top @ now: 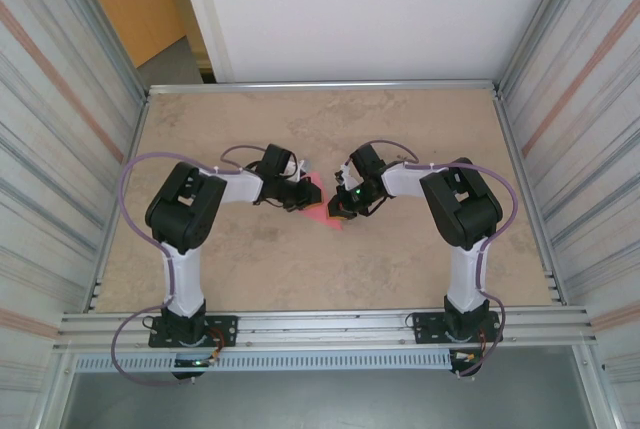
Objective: Fold a paper plane with a square sheet of paper (pick it up from the middle)
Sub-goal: Fourth fold the wing at the center of the table.
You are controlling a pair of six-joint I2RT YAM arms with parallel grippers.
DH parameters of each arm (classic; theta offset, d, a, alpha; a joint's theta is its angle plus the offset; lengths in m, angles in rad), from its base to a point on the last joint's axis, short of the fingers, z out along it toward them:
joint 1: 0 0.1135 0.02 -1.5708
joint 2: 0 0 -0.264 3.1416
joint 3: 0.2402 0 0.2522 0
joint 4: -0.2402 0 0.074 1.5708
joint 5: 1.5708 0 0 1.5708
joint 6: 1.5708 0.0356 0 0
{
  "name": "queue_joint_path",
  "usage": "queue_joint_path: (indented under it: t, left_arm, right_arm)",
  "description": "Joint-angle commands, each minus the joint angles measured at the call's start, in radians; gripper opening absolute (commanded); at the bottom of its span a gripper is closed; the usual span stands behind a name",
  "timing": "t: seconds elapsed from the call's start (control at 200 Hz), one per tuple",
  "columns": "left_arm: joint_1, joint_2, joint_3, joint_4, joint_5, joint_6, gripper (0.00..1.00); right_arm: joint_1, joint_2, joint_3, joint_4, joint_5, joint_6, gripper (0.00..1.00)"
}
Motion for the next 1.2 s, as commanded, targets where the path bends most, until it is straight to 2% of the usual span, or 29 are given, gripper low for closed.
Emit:
queue_joint_path:
  t: [0.0, 0.461, 0.737, 0.877, 0.957, 1.193]
  left_arm:
    - [0.051, 0.046, 0.036, -0.07, -0.059, 0.064, 0.13]
    - [0.242, 0.102, 0.126, -0.159, -0.084, 0.115, 0.12]
    - [0.295, 0.142, 0.181, -0.191, -0.098, 0.119, 0.13]
    - [0.296, 0.114, 0.237, -0.237, -0.096, 0.113, 0.13]
    - [0.296, 0.031, 0.245, -0.247, -0.106, 0.095, 0.15]
    - [0.295, -0.192, 0.126, -0.186, -0.121, 0.003, 0.26]
  right_arm:
    - [-0.016, 0.087, -0.063, -0.18, 0.178, 0.005, 0.06]
    - [-0.036, 0.077, -0.086, -0.183, 0.186, 0.005, 0.06]
    - [-0.034, 0.049, -0.066, -0.144, 0.141, 0.024, 0.07]
    - [-0.027, 0.006, -0.01, -0.083, 0.084, 0.049, 0.14]
    - [-0.022, -0.025, 0.043, -0.043, 0.054, 0.07, 0.2]
    - [-0.029, -0.122, 0.092, 0.034, 0.076, 0.072, 0.4]
